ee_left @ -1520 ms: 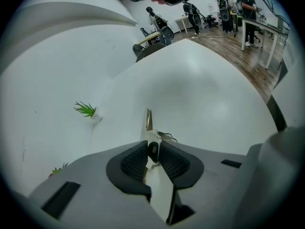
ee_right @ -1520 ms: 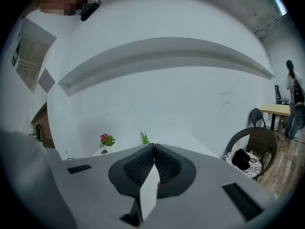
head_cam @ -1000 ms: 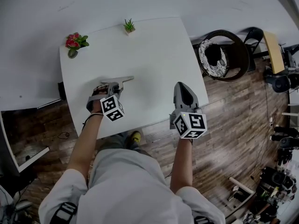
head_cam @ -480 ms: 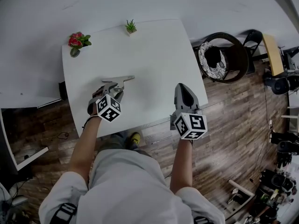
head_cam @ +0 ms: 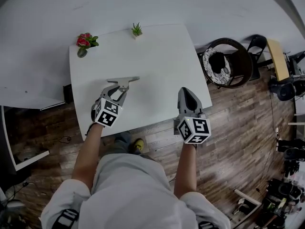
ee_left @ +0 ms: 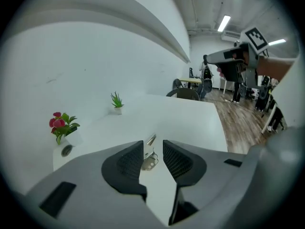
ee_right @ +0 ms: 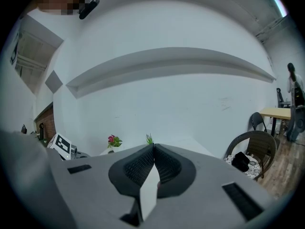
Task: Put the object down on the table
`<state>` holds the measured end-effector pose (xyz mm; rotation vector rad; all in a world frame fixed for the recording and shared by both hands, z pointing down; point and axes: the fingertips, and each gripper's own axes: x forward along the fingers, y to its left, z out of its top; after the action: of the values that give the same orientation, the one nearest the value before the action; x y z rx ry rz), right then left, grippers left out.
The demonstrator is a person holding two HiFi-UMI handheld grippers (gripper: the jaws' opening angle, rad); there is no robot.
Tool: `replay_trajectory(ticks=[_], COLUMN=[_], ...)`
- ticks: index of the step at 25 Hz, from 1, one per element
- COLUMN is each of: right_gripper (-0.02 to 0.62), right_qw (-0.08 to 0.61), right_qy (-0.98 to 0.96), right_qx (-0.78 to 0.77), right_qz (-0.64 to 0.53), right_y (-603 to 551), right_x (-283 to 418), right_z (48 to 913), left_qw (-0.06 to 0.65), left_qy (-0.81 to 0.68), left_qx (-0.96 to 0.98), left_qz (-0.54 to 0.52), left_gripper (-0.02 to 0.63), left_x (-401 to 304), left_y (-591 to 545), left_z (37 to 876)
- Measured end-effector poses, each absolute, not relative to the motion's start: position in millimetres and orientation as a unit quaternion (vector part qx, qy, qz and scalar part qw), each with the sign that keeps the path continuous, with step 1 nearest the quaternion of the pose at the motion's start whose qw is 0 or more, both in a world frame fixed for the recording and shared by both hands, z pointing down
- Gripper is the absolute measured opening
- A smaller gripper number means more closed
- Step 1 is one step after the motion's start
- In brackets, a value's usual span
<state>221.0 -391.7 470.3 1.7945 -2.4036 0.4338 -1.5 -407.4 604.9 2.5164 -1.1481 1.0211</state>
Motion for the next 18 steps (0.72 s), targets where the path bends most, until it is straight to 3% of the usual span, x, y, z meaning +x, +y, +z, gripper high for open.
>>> replay_trajectory(ticks=[11, 18], right_gripper=[0.006, 0.006], right_qw=[0.035, 0.025], right_qy=[-0.799, -0.806], right_qx=[0.586, 0.579], right_qz=[0.129, 0.118], right_y=[-353.5, -333.4], right_x=[220.0, 216.2], right_z=[452.1, 439.6], left_qw=[0.101, 0.09], left_qy=[-0.461, -0.493], left_qx=[0.844, 0.838], left_qz=[0.255, 0.215], left_gripper=[0.035, 0.02], left_x=[-23.5, -32.7], left_y=[-375.3, -354.6], left_z=[542.6, 511.1])
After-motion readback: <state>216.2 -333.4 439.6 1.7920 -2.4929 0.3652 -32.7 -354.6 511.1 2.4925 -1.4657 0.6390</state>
